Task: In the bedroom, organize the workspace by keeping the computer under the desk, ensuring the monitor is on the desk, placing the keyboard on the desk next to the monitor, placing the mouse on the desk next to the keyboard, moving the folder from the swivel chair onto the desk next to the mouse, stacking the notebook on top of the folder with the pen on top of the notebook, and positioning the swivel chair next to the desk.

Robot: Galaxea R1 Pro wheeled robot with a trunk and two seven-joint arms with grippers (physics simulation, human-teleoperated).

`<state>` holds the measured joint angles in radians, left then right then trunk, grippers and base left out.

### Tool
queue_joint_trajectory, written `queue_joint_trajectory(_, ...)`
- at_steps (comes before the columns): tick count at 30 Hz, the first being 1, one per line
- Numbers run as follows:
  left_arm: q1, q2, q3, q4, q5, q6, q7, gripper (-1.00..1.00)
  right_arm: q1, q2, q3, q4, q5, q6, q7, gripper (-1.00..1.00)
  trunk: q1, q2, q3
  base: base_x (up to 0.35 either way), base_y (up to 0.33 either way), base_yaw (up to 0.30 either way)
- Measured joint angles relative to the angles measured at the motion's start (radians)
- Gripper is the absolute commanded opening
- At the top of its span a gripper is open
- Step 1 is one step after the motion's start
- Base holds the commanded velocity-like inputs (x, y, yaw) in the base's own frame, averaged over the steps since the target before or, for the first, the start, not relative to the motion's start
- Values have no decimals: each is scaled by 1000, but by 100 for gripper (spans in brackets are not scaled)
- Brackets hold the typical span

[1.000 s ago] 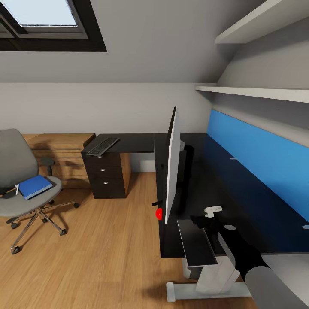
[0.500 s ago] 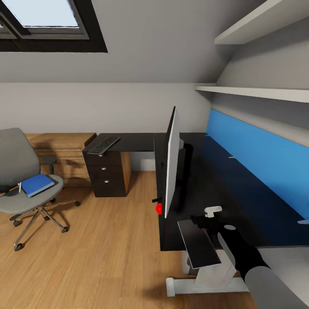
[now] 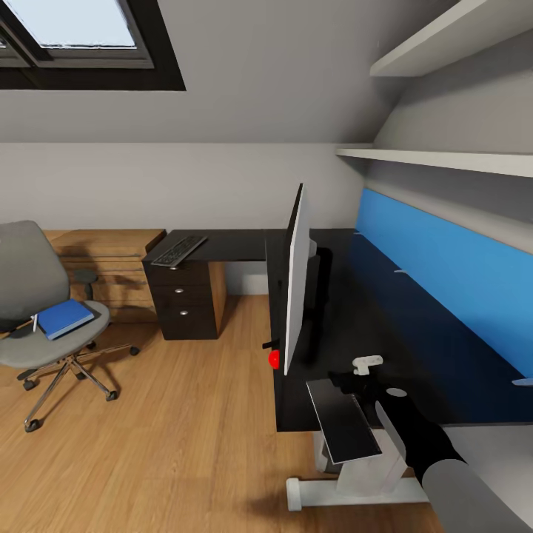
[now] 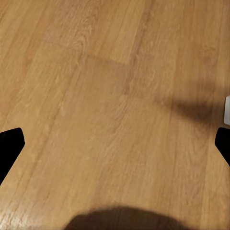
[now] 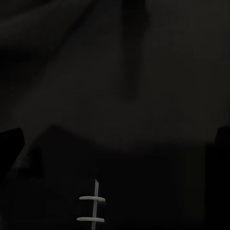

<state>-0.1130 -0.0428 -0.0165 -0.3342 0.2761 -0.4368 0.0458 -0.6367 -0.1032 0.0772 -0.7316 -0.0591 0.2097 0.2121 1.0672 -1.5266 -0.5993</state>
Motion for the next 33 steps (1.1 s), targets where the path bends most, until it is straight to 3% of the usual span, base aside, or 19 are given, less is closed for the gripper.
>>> queue_joint_trajectory(33,0,0,-1,0,-1,0,0,100,0,0,-3,3,-7,-5,-10,100,0,0,0,0,0,0)
